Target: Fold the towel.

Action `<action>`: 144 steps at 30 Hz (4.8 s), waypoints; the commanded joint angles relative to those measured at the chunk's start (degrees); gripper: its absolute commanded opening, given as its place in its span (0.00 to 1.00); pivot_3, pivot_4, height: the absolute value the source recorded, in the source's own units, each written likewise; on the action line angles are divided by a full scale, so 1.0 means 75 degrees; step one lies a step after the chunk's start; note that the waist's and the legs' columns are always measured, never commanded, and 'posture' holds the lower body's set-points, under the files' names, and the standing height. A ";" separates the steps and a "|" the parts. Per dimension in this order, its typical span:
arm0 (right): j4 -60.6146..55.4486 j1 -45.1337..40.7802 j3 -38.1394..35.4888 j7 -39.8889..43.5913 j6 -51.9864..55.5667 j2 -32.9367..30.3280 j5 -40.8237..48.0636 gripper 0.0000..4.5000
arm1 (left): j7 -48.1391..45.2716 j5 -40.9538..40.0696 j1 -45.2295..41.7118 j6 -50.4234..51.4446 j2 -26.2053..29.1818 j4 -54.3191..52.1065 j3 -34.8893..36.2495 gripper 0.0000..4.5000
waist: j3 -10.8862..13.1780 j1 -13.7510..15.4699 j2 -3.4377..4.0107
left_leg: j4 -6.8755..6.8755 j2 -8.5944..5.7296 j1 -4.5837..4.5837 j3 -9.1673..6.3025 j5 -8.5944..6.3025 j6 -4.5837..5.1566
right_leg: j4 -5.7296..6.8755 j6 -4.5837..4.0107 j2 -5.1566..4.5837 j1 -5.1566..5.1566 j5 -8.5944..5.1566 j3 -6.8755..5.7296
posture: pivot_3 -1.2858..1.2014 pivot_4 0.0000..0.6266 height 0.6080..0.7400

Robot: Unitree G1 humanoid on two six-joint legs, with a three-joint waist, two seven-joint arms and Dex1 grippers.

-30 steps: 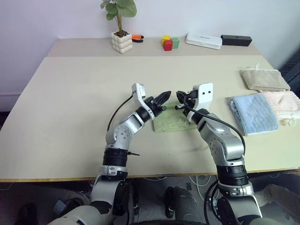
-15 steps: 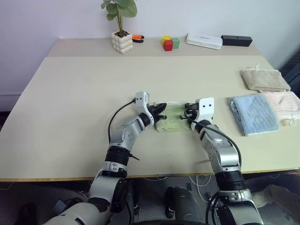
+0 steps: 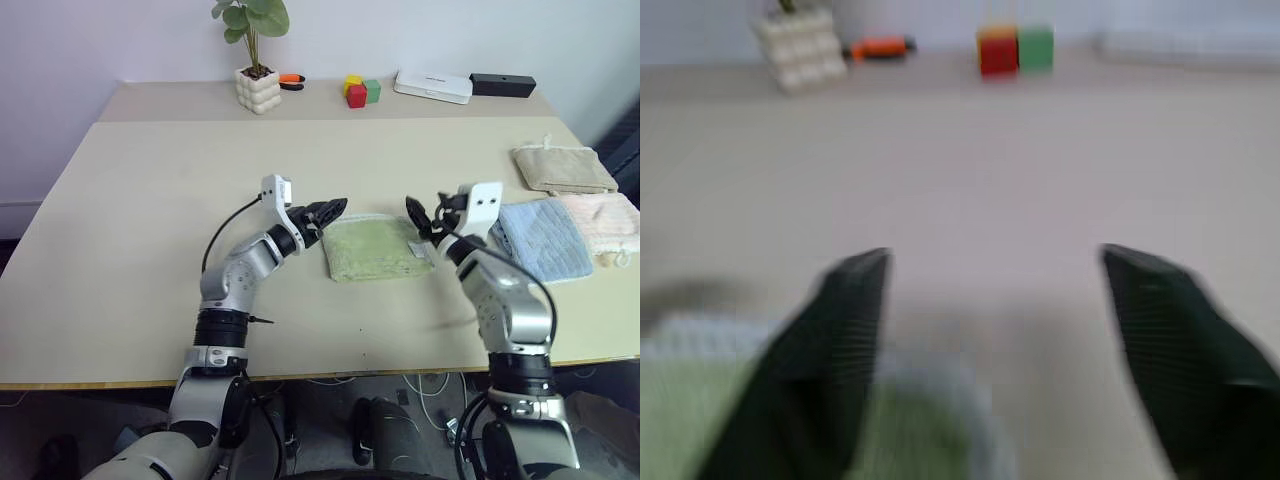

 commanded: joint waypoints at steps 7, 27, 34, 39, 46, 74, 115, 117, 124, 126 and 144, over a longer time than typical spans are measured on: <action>-0.1318 0.0528 0.0093 0.2978 -0.0029 -0.1759 0.0966 1.00 | -0.0069 -0.1438 0.0183 0.2232 0.1466 -0.0924 0.0775 0.99 | 0.0002 -0.0019 0.0005 | -0.0006 -0.0001 0.0004 0.0003 0.0001 -0.0002 | 0.0002 0.0004 0.0002 -0.0001 -0.0003 0.0001 | 0.52 0.24 1.00; -0.2588 0.1919 -0.0607 0.4601 -0.0070 -0.3354 0.1819 1.00 | -0.0337 -0.2056 0.0752 0.4399 0.1225 -0.0280 0.0119 0.99 | 0.0005 0.0082 -0.0007 | 0.0001 -0.0004 0.0008 -0.0002 -0.0001 -0.0004 | -0.0003 -0.0006 -0.0005 0.0005 -0.0008 0.0001 | 0.52 0.24 1.00; -0.2438 0.2062 -0.0904 0.4789 -0.0142 -0.3695 0.1751 1.00 | 0.0280 -0.1770 0.0107 0.4128 0.0319 0.1002 0.0413 0.99 | 0.0004 0.0190 -0.0010 | 0.0015 -0.0010 0.0009 -0.0009 -0.0003 0.0001 | -0.0007 -0.0020 -0.0011 0.0017 -0.0015 0.0001 | 0.52 0.24 1.00; -0.2405 0.2003 -0.0927 0.4776 -0.0113 -0.3715 0.1772 1.00 | 0.0350 -0.1848 -0.0358 0.4039 -0.0229 0.1983 0.0744 0.99 | 0.0003 0.0277 -0.0012 | 0.0015 -0.0011 0.0013 -0.0009 -0.0003 0.0001 | -0.0008 -0.0025 -0.0010 0.0018 -0.0017 0.0000 | 0.52 0.24 1.00; -0.2444 0.2084 -0.0953 0.4707 -0.0106 -0.3708 0.1726 1.00 | 0.0759 -0.1675 -0.0892 0.4137 -0.0554 0.3003 0.1005 0.47 | 0.0003 0.0270 -0.0013 | 0.0015 -0.0012 0.0012 -0.0010 -0.0005 0.0003 | -0.0011 -0.0024 -0.0012 0.0020 -0.0017 -0.0001 | 0.52 0.24 1.00; -0.2244 0.2545 -0.0788 0.5234 -0.0526 -0.4006 0.1502 1.00 | 0.0767 -0.0884 -0.0299 -0.0350 0.1540 0.2188 0.2690 0.01 | 0.0009 -0.0090 -0.0024 | -0.0017 0.0003 0.0036 0.0000 -0.0009 0.0003 | -0.0010 -0.0007 -0.0002 0.0015 -0.0001 0.0003 | 0.52 0.24 1.00; -0.1546 0.1260 -0.1046 0.5871 0.0253 -0.3587 0.3175 1.00 | 0.3403 -0.3348 0.4333 -0.0604 0.0958 -0.3554 0.2636 0.01 | 0.0023 0.0248 -0.0058 | 0.0010 0.0011 0.0025 0.0002 -0.0014 0.0005 | -0.0023 -0.0033 -0.0009 0.0022 -0.0014 0.0014 | 0.52 0.24 1.00; -0.1628 0.1266 -0.1125 0.5893 0.0348 -0.3565 0.3404 1.00 | 0.3397 -0.3425 0.4462 -0.0614 0.1017 -0.3508 0.2677 0.01 | 0.0024 0.0246 -0.0057 | 0.0009 0.0012 0.0025 0.0002 -0.0015 0.0004 | -0.0026 -0.0034 -0.0009 0.0022 -0.0014 0.0014 | 0.52 0.24 1.00; -0.1801 0.1338 -0.0921 0.6020 0.0205 -0.3566 0.3282 1.00 | 0.3367 -0.3602 0.4658 -0.0653 0.1360 -0.3404 0.2776 0.01 | 0.0023 0.0243 -0.0055 | 0.0005 0.0015 0.0025 0.0001 -0.0027 -0.0016 | -0.0038 -0.0036 -0.0011 0.0020 -0.0014 0.0013 | 0.52 0.24 1.00; -0.1773 0.1314 -0.0863 0.6025 0.0173 -0.3571 0.3199 1.00 | 0.3380 -0.3625 0.4680 -0.0693 0.1370 -0.3335 0.2763 0.01 | 0.0023 0.0243 -0.0054 | -0.0001 0.0015 0.0026 0.0002 -0.0027 -0.0016 | -0.0043 -0.0037 -0.0011 0.0020 -0.0013 0.0013 | 0.52 0.24 1.00; -0.1503 0.1128 -0.0649 0.6072 0.0116 -0.3537 0.2943 1.00 | 0.2951 -0.3620 0.5427 -0.0728 0.1391 -0.3505 0.2483 0.98 | 0.0007 0.0230 -0.0027 | -0.0013 0.0019 0.0029 0.0004 -0.0030 -0.0015 | -0.0084 -0.0050 -0.0010 0.0008 -0.0003 0.0007 | 0.52 0.24 1.00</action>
